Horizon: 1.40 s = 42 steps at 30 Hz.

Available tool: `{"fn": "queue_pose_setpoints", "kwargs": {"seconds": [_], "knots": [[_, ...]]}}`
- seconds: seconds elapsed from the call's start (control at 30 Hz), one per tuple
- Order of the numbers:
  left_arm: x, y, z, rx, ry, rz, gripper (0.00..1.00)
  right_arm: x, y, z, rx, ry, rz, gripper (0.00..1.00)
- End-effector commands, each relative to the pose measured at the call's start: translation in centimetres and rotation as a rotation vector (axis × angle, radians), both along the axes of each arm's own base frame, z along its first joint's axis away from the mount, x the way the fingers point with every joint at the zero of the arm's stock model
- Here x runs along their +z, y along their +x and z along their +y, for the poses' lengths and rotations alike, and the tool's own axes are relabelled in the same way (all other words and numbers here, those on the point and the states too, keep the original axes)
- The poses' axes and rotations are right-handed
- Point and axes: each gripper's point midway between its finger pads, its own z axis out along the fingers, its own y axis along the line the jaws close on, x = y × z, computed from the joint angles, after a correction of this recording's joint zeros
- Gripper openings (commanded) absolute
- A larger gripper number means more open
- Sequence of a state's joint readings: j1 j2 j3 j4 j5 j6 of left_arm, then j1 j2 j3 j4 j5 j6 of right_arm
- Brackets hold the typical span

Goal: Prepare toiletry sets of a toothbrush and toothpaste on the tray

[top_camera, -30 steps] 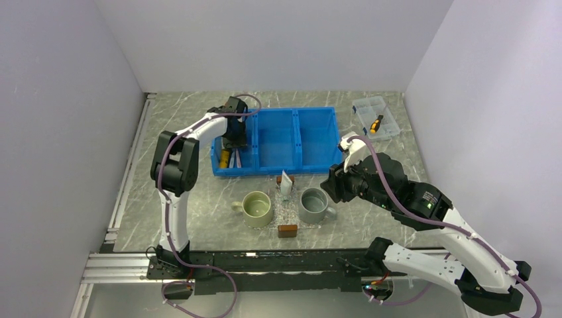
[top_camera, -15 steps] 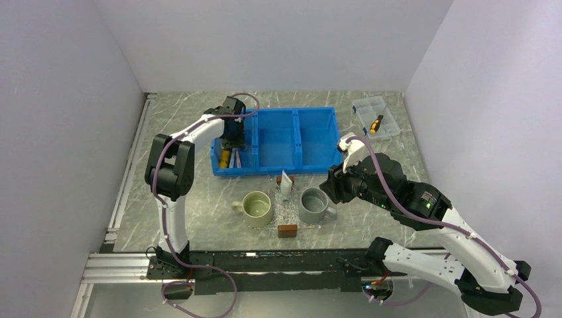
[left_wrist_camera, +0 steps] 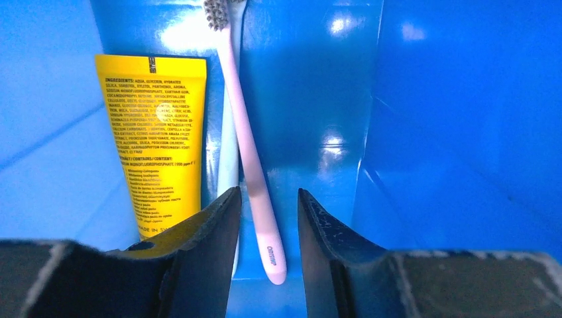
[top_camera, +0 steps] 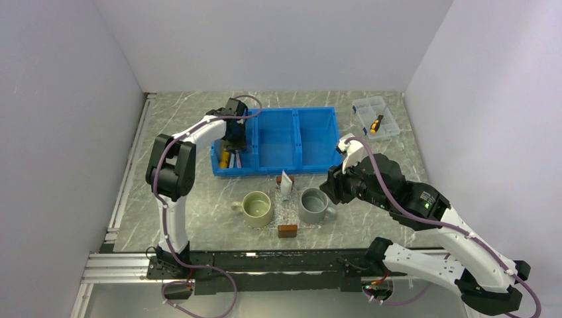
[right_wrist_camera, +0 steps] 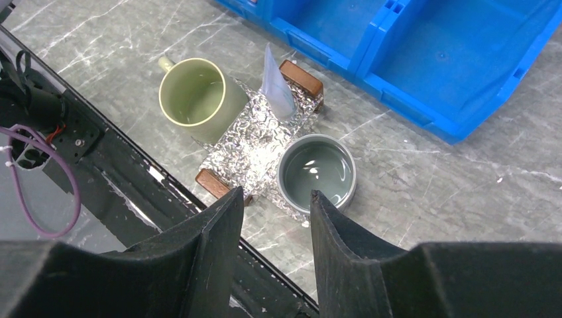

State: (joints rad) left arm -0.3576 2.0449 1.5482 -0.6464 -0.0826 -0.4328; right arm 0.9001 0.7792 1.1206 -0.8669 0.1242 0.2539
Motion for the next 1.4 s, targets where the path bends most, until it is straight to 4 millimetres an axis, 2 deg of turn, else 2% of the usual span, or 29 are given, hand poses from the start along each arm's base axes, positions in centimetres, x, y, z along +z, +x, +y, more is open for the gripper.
{"fn": "queue_pose_setpoints", "kwargs": {"seconds": [0.0, 0.37, 0.67, 0.8, 0.97, 1.1, 1.37], "knots": [[0.8, 0.7, -0.9, -0.004, -0.028, -0.035, 0.42, 0.7, 0.1, 0.2, 0.002, 0.027, -0.022, 0.44], [-1.1, 0.1, -0.6, 0.002, -0.004, 0.009, 0.38, 0.8, 0.1, 0.3, 0.006, 0.022, -0.019, 0.44], [-1.9, -0.2, -0.2, 0.001, 0.021, 0.033, 0.36, 0.7, 0.1, 0.4, 0.008, 0.024, -0.013, 0.44], [-2.0, -0.3, -0.2, -0.005, 0.018, 0.033, 0.24, 0.8, 0.1, 0.6, 0.009, 0.028, -0.012, 0.43], [-1.7, -0.3, -0.2, -0.014, 0.016, 0.026, 0.18, 0.9, 0.2, 0.6, 0.008, 0.030, -0.012, 0.43], [-0.2, 0.1, -0.2, -0.017, 0.015, -0.007, 0.00, 1.2, 0.2, 0.8, 0.011, 0.031, -0.008, 0.43], [5.8, 0.5, 0.1, -0.024, -0.007, -0.141, 0.00, 2.2, 0.3, 1.2, 0.012, 0.055, -0.013, 0.42]]}}
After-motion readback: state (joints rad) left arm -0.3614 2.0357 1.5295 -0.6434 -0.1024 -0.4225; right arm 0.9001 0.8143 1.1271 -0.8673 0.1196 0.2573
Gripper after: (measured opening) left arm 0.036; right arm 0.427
